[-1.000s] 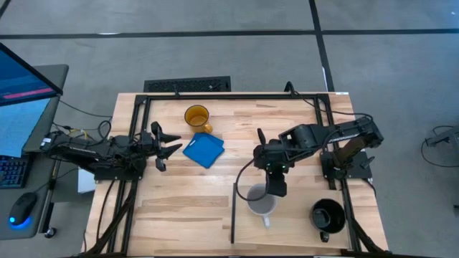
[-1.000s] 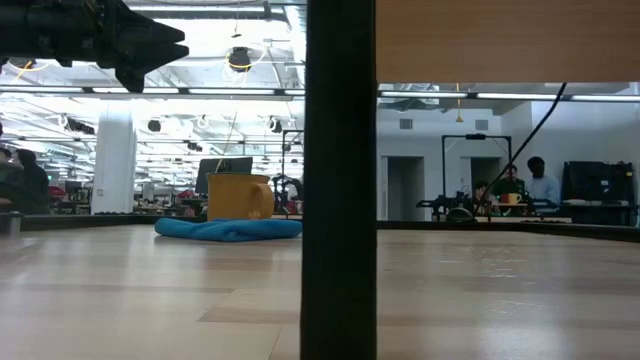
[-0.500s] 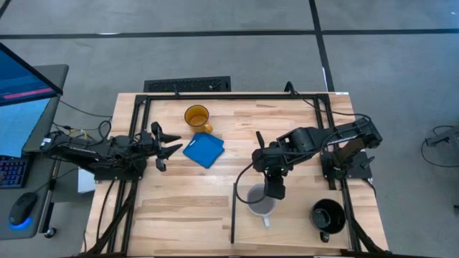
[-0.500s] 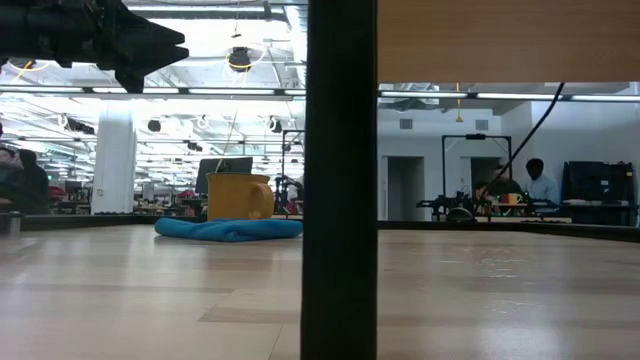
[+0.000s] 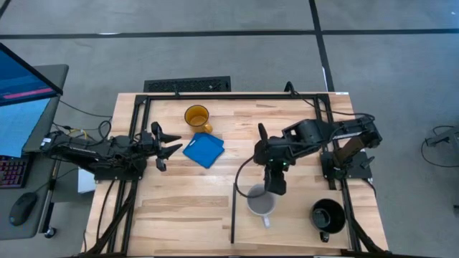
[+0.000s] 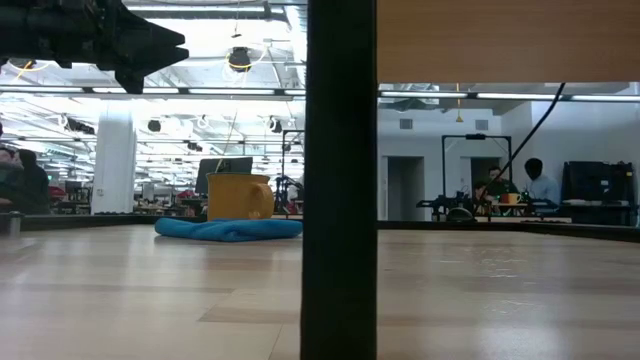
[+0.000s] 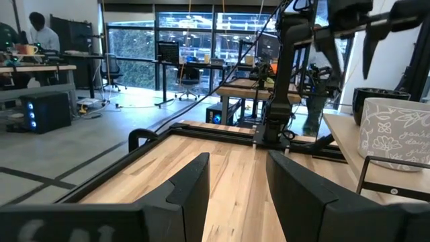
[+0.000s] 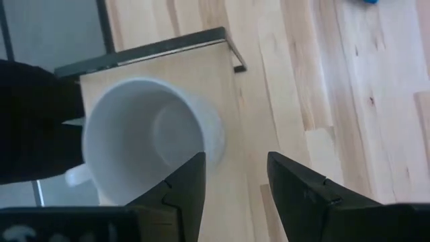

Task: Stack small to large cups/mugs on shelf
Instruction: Put the gray mug on the shelf

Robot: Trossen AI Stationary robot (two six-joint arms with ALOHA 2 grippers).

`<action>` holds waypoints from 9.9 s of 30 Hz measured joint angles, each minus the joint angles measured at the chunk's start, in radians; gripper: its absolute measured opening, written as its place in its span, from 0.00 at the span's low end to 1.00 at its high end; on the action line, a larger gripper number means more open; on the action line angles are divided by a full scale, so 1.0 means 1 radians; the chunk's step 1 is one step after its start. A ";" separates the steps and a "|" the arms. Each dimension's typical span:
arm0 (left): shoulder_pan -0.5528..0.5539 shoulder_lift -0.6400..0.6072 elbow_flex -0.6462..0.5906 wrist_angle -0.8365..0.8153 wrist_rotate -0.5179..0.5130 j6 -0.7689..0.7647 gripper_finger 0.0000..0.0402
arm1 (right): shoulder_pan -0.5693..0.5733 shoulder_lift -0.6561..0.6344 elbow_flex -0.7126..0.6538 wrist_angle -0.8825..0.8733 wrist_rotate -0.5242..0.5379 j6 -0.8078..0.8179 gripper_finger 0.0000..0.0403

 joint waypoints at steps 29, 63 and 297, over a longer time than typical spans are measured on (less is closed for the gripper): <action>0.000 0.000 0.000 -0.012 -0.020 -0.002 0.34 | 0.066 0.001 0.005 0.011 0.051 0.047 0.45; 0.000 0.000 0.000 -0.054 -0.020 -0.002 0.34 | 0.064 0.001 0.005 0.109 0.048 0.059 0.45; -0.001 0.000 0.000 -0.137 0.010 -0.225 0.34 | 0.359 0.058 -0.043 -0.136 0.109 0.471 0.14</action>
